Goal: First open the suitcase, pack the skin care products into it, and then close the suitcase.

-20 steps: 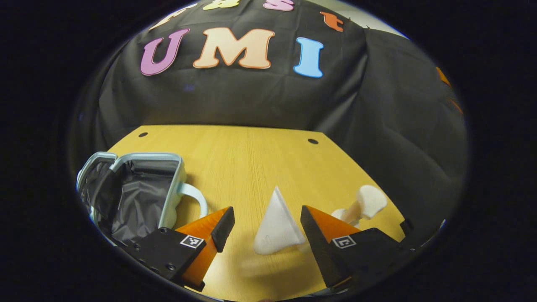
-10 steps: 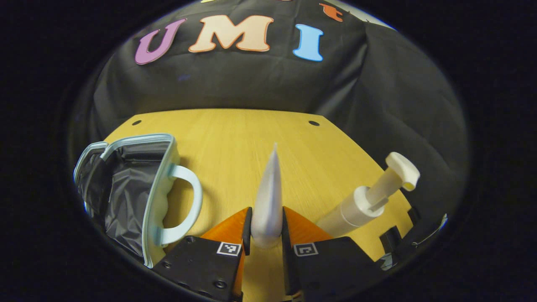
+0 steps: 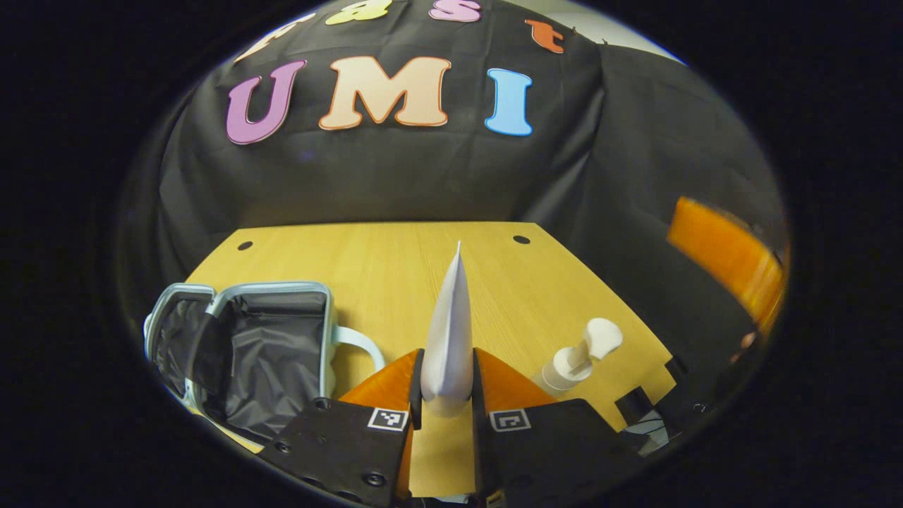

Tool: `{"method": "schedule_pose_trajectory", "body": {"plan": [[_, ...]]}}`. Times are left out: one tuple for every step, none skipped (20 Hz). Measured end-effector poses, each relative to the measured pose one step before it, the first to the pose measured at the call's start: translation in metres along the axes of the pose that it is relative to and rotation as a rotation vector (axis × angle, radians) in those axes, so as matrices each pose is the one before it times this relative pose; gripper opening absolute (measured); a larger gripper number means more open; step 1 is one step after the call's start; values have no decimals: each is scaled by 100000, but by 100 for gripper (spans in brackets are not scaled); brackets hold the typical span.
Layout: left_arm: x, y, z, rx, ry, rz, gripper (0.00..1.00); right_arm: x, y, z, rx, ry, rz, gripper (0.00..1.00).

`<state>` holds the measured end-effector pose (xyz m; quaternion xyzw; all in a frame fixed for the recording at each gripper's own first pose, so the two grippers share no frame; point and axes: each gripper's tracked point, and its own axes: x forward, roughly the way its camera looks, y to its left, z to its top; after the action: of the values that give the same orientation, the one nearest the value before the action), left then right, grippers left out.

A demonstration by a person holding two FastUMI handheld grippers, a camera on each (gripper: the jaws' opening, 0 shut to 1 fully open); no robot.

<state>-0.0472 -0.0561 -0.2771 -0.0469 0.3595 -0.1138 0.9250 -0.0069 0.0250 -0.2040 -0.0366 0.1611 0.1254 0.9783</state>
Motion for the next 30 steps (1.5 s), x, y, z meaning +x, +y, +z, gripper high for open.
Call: {"method": "schedule_pose_trajectory", "body": {"plan": [[-620,447,581,-396,-904,1041,27,399,566,-1023,-308,1639,1441,99],[-626,440,343,-286,-537,1024,27,372,517,-1258,-558,2001,966,100],[-522,522,475,-158,-827,1181,28,442,347,-1175,-348,2159,857,99],[-468,531,335,-24,-270,1283,28,383,360,-1101,-13,2179,741,99],[-459,665,259,171,-353,1404,27,349,305,-968,103,1855,572,99],[-361,481,175,87,-26,1304,27,371,171,-1012,-19,1622,248,99],[-303,456,205,79,-197,996,27,304,108,-929,-80,1767,170,99],[-342,406,85,-144,183,972,27,240,108,-907,-66,1430,141,99],[-326,392,175,-68,-71,865,27,351,123,-1000,-179,1710,259,99],[-251,373,119,-65,-103,1059,27,305,153,-1091,-380,1690,84,99],[-246,374,134,157,-71,926,27,317,165,-1091,-585,1721,354,99],[-215,221,136,-255,-26,728,27,395,187,-1286,-1026,2018,107,99],[-241,113,56,-771,177,-8,27,341,181,-1417,-1218,2386,400,99],[-232,81,5,-818,42,131,27,401,167,-1660,-1310,2685,144,99],[-120,164,87,-489,150,645,27,287,59,-1406,-1344,2740,48,99],[-174,243,35,-30,5,892,27,183,150,-1484,-678,2727,314,99],[-283,368,38,176,100,1319,27,220,69,-1040,-211,2021,562,99],[-220,399,-32,217,-112,962,27,303,132,-790,30,1974,933,99],[-173,318,-19,-49,264,1259,27,250,212,-547,650,1155,948,99],[-243,359,-29,-177,32,1067,27,139,-250,-146,267,137,-286,99],[-194,319,-11,-324,41,1248,27,105,-196,-136,-5,-346,-615,92],[-206,337,-104,-370,48,1077,27,105,-18,-12,668,-140,-61,86],[-166,273,-45,-353,42,851,27,-137,-264,152,375,-560,-779,70],[-149,433,-6,-188,-40,1019,27,275,-155,121,1028,86,705,64],[-104,601,119,639,-248,1288,27,-183,200,237,2384,313,1803,61],[-21,1114,-233,1367,1236,2895,28,-85,185,241,1288,1175,1307,59],[204,1410,-261,1486,1425,2882,27,-283,169,644,873,-366,1089,58],[502,1216,-424,627,2141,1951,27,-320,326,995,448,-1091,1577,58],[590,1081,-631,28,2972,958,27,-335,433,988,321,-738,1370,59],[750,1026,-959,419,4196,449,29,-268,478,1149,526,-1232,1114,59]]}}
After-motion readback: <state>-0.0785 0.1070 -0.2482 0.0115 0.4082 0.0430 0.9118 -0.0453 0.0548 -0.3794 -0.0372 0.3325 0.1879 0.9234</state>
